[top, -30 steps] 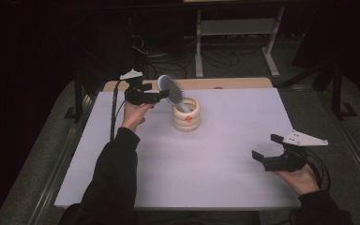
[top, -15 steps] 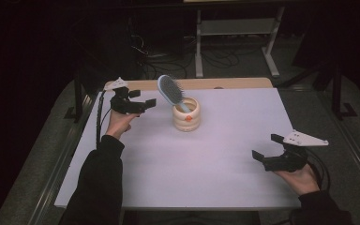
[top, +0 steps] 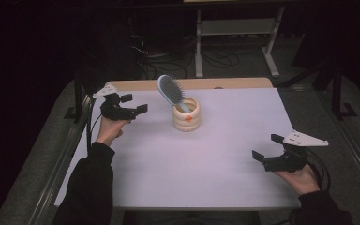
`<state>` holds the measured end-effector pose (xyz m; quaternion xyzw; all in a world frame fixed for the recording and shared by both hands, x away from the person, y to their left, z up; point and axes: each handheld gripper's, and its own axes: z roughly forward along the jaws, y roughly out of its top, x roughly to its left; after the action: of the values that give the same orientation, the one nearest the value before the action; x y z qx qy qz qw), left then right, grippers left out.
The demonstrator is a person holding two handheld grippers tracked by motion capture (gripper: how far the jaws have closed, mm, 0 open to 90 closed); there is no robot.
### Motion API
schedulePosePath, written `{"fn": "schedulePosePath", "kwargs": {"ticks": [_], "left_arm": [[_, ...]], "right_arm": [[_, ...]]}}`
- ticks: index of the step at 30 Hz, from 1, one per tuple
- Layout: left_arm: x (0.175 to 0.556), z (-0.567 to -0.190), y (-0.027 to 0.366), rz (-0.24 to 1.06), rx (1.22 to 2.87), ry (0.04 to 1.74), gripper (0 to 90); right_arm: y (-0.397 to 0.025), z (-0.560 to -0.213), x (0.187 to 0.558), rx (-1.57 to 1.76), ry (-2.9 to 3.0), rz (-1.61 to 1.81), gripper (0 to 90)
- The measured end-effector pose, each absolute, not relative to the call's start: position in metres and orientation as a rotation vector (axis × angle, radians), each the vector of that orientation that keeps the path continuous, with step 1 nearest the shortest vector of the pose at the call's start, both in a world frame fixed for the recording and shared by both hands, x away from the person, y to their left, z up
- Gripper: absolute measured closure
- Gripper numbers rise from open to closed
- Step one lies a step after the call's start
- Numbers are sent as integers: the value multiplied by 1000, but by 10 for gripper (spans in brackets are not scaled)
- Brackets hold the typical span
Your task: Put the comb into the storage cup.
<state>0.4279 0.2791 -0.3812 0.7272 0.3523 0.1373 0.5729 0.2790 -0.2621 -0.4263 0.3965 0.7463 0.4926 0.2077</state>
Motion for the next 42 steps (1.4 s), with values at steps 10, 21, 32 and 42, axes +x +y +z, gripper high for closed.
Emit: {"fn": "schedulePosePath", "kwargs": {"ticks": [10,21,32,42], "left_arm": [[410,-386,289,322,1708,816,0],[392,-393,303,345,1719,817,0],[373,-398,320,360,1715,836,0],[352,-413,336,394,1689,865,0]], "right_arm": [[-262,-427,279,1100,2082,1371,0],[-262,-426,278,1094,2080,1372,0],[-262,-427,279,1084,2089,1368,0],[-261,-428,279,1083,2096,1363,0]]}}
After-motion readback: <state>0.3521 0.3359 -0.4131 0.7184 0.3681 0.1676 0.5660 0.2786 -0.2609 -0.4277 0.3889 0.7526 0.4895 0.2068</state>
